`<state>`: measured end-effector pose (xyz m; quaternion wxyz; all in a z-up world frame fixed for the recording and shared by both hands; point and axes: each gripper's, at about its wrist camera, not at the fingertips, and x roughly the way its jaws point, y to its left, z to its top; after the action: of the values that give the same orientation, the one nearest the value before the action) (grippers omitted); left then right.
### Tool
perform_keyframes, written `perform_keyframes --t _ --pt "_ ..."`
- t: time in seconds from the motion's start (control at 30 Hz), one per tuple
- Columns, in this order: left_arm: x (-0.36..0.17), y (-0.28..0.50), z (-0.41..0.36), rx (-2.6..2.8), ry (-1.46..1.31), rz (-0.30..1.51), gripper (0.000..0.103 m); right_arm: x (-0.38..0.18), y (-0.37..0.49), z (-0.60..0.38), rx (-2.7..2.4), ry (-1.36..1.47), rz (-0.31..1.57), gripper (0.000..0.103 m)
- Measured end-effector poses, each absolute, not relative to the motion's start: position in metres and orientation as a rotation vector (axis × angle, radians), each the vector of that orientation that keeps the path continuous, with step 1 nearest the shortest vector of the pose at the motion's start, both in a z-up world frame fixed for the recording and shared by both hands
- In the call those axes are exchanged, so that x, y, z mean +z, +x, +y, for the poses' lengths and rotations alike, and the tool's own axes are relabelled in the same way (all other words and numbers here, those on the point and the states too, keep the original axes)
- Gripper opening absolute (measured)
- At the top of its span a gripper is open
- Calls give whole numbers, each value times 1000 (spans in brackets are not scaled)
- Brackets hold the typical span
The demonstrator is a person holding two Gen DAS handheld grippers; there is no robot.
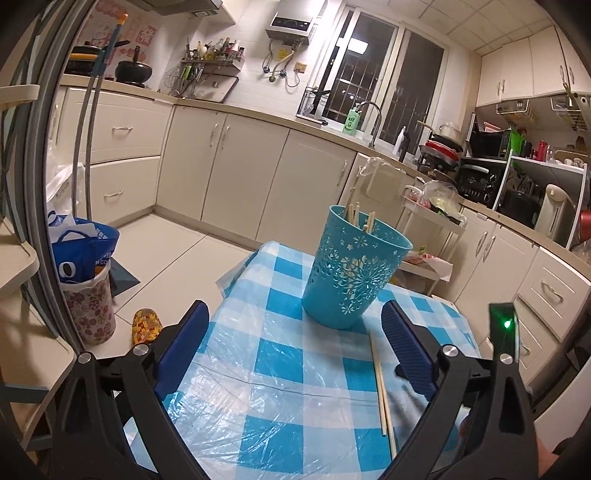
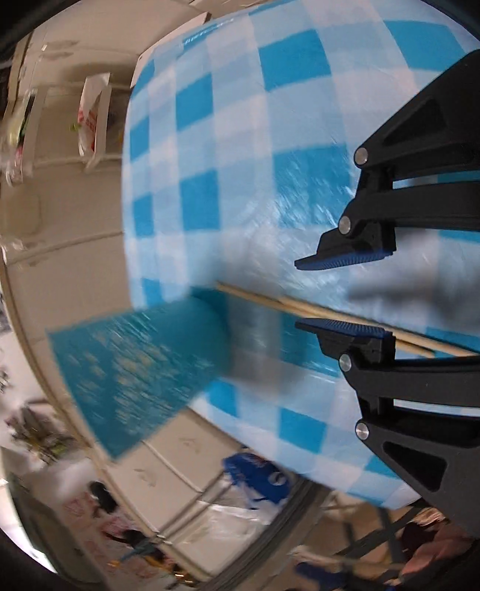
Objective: Organize utensils
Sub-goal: 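Lower the right gripper onto a loose chopstick beside the cup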
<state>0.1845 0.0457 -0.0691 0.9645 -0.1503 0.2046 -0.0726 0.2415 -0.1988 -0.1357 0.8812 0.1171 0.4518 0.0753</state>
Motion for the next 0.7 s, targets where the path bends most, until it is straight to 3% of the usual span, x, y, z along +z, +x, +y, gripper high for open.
perform_keyframes --t 0.47,0.6,0.7 --pt "-72 212 12 -224 -202 532 91 -152 202 -196 137 56 971 23" --pt "-83 236 -25 -298 -126 606 91 -152 205 -210 125 65 967 11" --pt "-99 263 -60 -346 -49 692 91 -152 205 -224 101 85 961 9"
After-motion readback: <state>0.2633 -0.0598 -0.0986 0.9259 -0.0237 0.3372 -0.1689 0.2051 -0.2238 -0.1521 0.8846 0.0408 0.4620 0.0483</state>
